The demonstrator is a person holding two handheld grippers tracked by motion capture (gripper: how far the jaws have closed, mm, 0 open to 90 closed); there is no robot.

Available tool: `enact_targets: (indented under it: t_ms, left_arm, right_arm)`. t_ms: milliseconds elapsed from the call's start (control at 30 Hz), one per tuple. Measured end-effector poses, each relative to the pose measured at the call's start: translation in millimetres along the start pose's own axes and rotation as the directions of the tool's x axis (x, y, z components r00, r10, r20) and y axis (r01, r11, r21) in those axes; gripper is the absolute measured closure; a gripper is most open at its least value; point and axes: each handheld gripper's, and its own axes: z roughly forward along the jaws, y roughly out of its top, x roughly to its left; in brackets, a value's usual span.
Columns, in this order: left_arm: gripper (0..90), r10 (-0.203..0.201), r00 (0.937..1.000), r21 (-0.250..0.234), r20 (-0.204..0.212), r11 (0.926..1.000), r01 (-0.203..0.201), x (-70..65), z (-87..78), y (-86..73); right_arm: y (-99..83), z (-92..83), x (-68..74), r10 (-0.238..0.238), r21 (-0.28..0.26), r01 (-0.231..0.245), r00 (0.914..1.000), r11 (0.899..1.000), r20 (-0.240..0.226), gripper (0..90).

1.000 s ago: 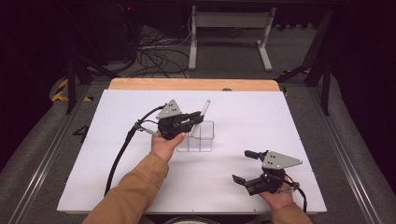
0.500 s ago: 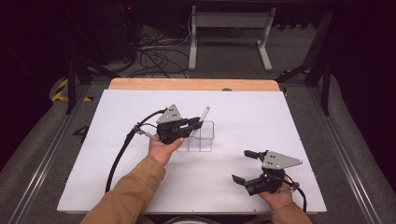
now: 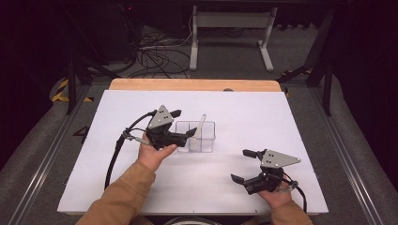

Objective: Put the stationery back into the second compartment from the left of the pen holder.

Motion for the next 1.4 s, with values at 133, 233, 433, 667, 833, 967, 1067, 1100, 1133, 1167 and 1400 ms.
enact_targets:
  t_ms: [133,233,433,667,833,967,1067,1100,1133,1167,1400]
  left_arm:
    - [14.7,0.007,1.0,-0.011,0.005,0.9999,-0.007,-2.1,-9.5,1.6]
    - [13.9,0.015,0.9998,-0.023,0.011,0.9996,-0.014,-4.6,-16.5,3.1]
    - [12.8,0.021,0.9994,-0.034,0.029,0.9992,-0.02,-7.7,-28.7,5.7]
    - [11.4,-0.008,0.9987,-0.047,0.05,0.9988,0.011,-6.6,-46.5,0.8]
    - [11.0,-0.048,0.9968,-0.047,0.064,0.9976,0.051,-3.7,-61.0,-9.9]
    - [10.4,-0.052,0.9972,-0.034,0.053,0.998,0.054,-2.4,-72.0,-19.2]
    - [10.4,-0.039,0.9988,-0.017,0.031,0.9991,0.039,-3.2,-79.9,-25.7]
    - [10.4,-0.034,0.9992,-0.012,0.021,0.9994,0.034,-3.8,-83.3,-28.3]
    - [10.4,-0.034,0.9993,-0.012,0.017,0.9993,0.034,-4.2,-85.1,-29.9]
    - [10.4,-0.04,0.9991,-0.01,0.017,0.9992,0.04,-4.8,-87.5,-32.2]
    - [10.5,0.002,0.9997,0.032,-0.025,0.9995,-0.001,-4.5,-98.4,-49.3]
  right_arm:
    - [0.1,-1.2,0.3,0.006,-0.002,-0.006,1.0,1.0,0.002,4.2]
    - [-0.1,-1.9,1.2,0.002,0.001,-0.002,1.0,1.0,0.005,4.1]
    - [-0.2,-3.5,1.8,0.003,-0.001,-0.003,0.9999,1.0,0.011,4.1]
    - [-0.2,-4.1,2.3,0.003,-0.006,-0.003,0.9999,1.0,0.013,4.0]
    - [0.2,-4.9,2.1,0.0,-0.014,0.0,0.9999,1.0,0.014,3.9]
    - [-0.1,-5.4,2.2,0.001,-0.013,-0.001,0.9999,1.0,0.013,3.9]
    - [-0.3,-5.4,2.2,-0.001,-0.012,0.001,0.9999,1.0,0.014,3.8]
    - [-0.2,-5.6,2.4,0.001,-0.013,-0.001,0.9999,1.0,0.013,3.9]
    - [-0.1,-5.9,2.6,0.001,-0.015,0.0,0.9999,1.0,0.013,3.8]
    - [-0.1,-6.1,2.6,0.001,-0.016,0.0,0.9999,1.0,0.013,3.7]
    - [0.1,-6.7,2.7,0.008,-0.019,-0.007,1.0,1.0,0.007,3.0]
